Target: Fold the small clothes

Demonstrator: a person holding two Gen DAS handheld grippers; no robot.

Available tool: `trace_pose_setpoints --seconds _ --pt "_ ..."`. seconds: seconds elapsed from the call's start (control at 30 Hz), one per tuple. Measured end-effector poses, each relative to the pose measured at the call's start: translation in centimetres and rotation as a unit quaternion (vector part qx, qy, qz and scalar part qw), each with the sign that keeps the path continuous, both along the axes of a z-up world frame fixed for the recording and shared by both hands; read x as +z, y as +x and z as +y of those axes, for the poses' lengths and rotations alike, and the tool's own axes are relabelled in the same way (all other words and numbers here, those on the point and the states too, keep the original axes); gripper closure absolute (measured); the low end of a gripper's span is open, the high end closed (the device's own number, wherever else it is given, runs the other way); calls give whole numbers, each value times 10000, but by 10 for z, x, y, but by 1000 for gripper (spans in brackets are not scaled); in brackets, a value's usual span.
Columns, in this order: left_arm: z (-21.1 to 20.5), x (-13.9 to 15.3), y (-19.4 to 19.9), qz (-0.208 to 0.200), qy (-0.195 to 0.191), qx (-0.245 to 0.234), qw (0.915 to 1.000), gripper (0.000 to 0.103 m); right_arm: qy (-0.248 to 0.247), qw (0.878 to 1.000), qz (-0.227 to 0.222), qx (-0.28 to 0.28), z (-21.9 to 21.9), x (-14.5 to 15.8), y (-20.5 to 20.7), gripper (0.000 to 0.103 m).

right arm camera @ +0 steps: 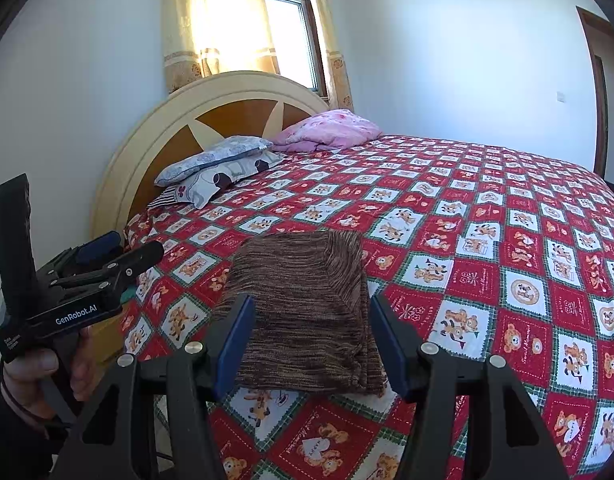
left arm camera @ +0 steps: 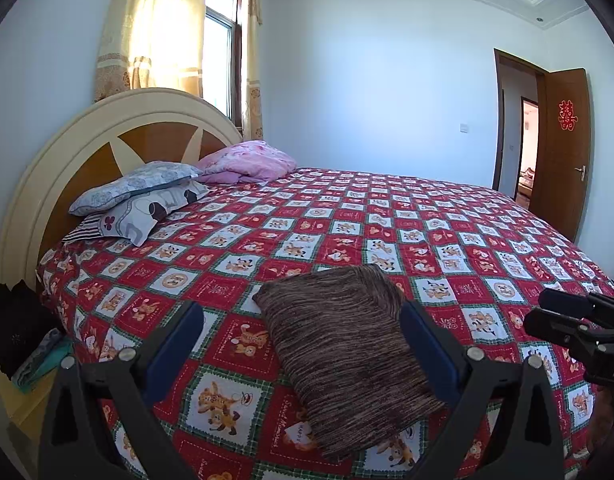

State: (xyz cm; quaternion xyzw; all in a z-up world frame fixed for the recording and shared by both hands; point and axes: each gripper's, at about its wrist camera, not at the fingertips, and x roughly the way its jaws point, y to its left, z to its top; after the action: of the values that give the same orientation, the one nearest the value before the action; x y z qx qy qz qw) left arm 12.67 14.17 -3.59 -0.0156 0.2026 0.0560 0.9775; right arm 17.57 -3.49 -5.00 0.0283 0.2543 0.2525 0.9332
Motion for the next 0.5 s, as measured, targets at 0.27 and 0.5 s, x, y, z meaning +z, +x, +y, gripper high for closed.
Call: trace_pose_setpoints --seconds 0.27,0.5 --pt "0 0 0 -3 9 -8 10000 2 34 10000 -7 -26 -2 0 0 42" --pt "-2 0 -1 -13 5 -1 10000 2 26 10000 0 -19 -2 1 0 42"
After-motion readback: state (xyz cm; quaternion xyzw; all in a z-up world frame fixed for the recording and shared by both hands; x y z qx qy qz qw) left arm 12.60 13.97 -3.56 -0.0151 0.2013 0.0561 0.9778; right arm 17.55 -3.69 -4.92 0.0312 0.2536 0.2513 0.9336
